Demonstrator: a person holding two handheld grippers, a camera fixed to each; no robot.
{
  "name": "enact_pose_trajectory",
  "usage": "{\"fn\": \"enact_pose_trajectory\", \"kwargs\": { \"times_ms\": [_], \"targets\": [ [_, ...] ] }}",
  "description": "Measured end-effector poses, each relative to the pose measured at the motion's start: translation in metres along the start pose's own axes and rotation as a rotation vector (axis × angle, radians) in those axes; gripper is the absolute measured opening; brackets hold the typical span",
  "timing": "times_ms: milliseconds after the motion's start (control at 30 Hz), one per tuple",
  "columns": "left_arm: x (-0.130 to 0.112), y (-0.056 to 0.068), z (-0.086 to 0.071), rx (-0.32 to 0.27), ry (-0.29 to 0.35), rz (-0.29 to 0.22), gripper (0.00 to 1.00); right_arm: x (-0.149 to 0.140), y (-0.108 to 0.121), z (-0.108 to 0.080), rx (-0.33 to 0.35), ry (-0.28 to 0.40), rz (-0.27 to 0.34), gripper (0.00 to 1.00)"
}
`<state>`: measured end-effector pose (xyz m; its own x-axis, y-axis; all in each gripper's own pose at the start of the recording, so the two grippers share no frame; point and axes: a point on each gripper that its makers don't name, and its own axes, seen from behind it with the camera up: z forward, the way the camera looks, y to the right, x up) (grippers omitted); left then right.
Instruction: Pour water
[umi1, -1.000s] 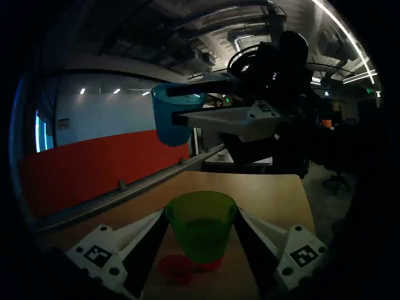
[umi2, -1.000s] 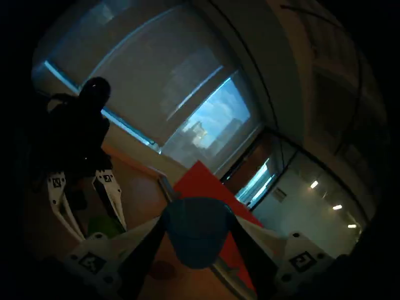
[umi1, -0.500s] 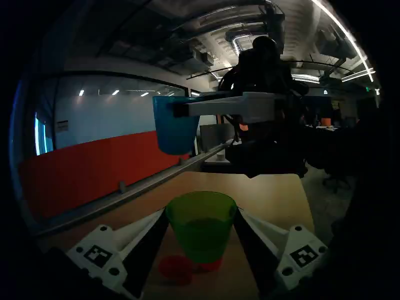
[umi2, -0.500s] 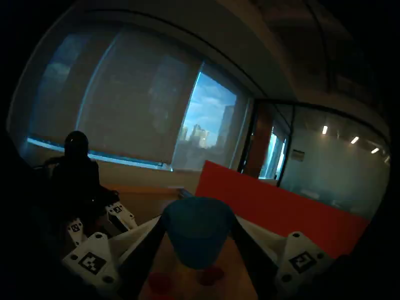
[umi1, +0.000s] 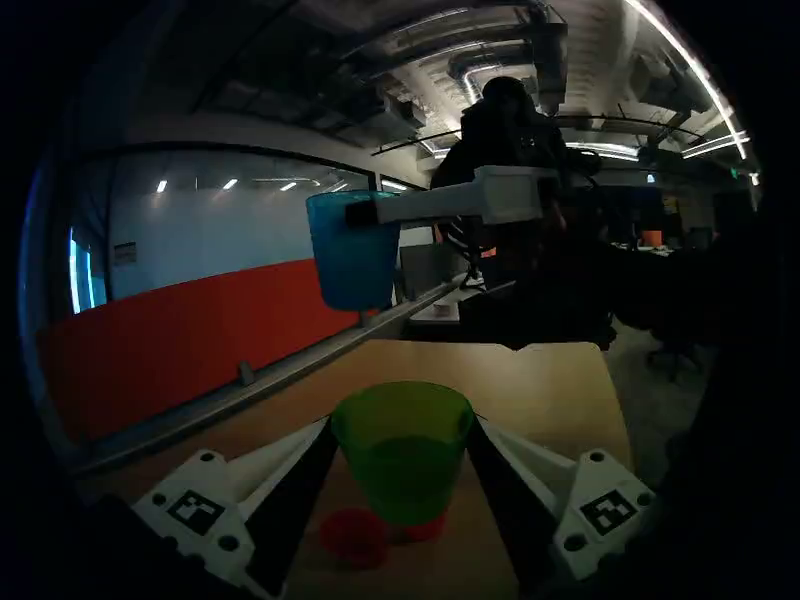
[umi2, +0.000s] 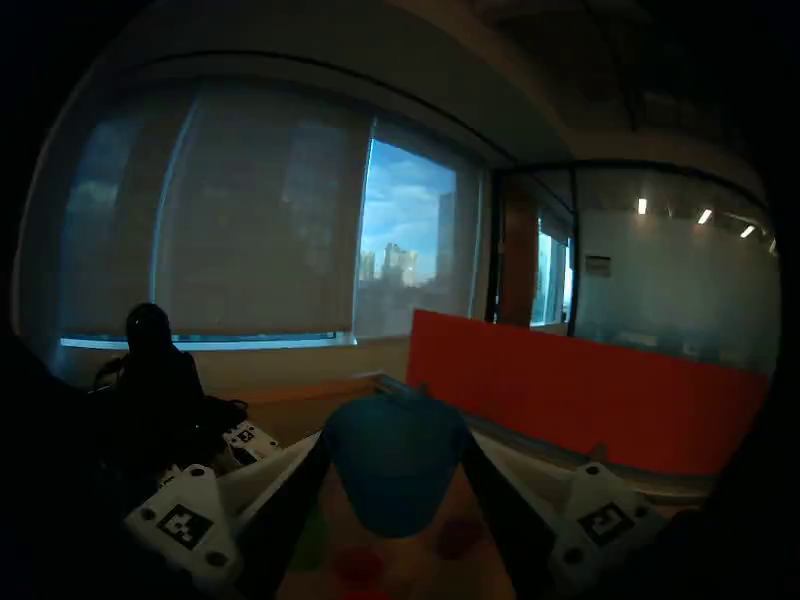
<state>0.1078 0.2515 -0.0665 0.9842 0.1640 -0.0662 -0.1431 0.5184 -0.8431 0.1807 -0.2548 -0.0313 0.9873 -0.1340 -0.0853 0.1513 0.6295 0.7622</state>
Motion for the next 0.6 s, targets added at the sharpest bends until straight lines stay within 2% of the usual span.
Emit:
{"fn": "enact_pose_trajectory", "kwargs": {
  "times_ms": [267,600],
  "targets": [
    [-0.002,-0.004,-0.002,0.010,-0.005,0.001,0.88,-0.006,0.007,-0.009,-0.014,-0.014,-0.004,0.91],
    [-0.006,-0.016,-0.013,0.038,-0.018,-0.001,0.88,-0.020,0.026,-0.032,-0.059,-0.033,0.000,0.91]
  ]
}}
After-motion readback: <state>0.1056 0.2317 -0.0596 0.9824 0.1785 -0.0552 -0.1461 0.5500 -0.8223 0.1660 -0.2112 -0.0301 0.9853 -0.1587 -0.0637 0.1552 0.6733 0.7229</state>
